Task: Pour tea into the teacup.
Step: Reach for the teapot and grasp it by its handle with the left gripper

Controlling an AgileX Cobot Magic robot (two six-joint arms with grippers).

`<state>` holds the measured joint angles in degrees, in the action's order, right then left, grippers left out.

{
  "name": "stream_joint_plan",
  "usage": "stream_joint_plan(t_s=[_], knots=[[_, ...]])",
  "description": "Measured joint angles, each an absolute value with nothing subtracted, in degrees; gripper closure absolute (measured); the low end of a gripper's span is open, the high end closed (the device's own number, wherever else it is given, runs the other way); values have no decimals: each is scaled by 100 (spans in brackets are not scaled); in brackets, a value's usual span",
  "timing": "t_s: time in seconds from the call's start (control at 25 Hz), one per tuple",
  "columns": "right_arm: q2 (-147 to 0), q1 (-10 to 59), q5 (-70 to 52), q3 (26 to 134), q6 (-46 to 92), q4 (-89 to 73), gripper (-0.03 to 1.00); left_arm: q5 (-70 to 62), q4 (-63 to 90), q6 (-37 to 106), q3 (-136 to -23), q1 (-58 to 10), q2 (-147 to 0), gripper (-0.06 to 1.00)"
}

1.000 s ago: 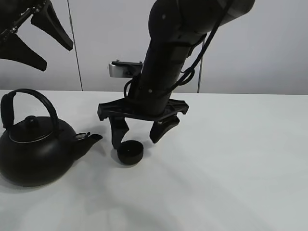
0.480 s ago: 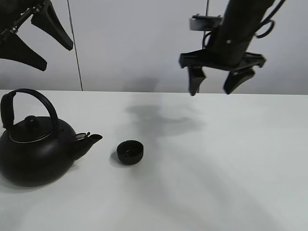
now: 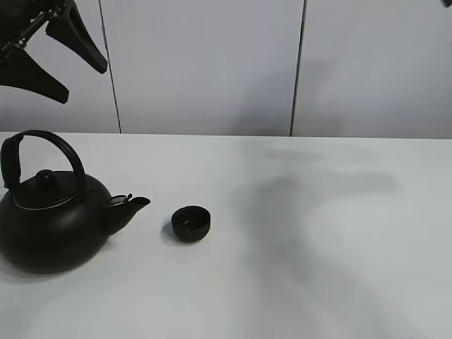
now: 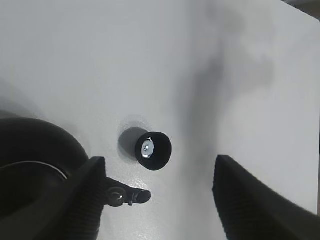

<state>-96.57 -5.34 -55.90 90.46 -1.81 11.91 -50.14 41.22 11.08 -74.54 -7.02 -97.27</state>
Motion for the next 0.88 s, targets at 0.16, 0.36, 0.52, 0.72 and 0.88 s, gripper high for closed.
stream_joint_plan(t_s=[0.16,0.36,0.52,0.72,0.88], knots=[[-8744,-984,-5882,9042,0,1222,41,-5009,4122,1108,-7454,-702,-9727,49],[-7346,-1060,-5946,9042,208,713,41,-5009,4122,1108,-7454,-702,-9727,49],[-6132,-1060,-6115,9042,474,0,41,-5009,4122,1108,-7454,-702,-9727,49],[-4770,-1060,-6690,9042,570,-353,41,-5008,4122,1108,-7454,-702,-9727,49],[-3730,-1060,-7152,8709,582,-390,41,-5003,4122,1108,-7454,-702,-9727,49]])
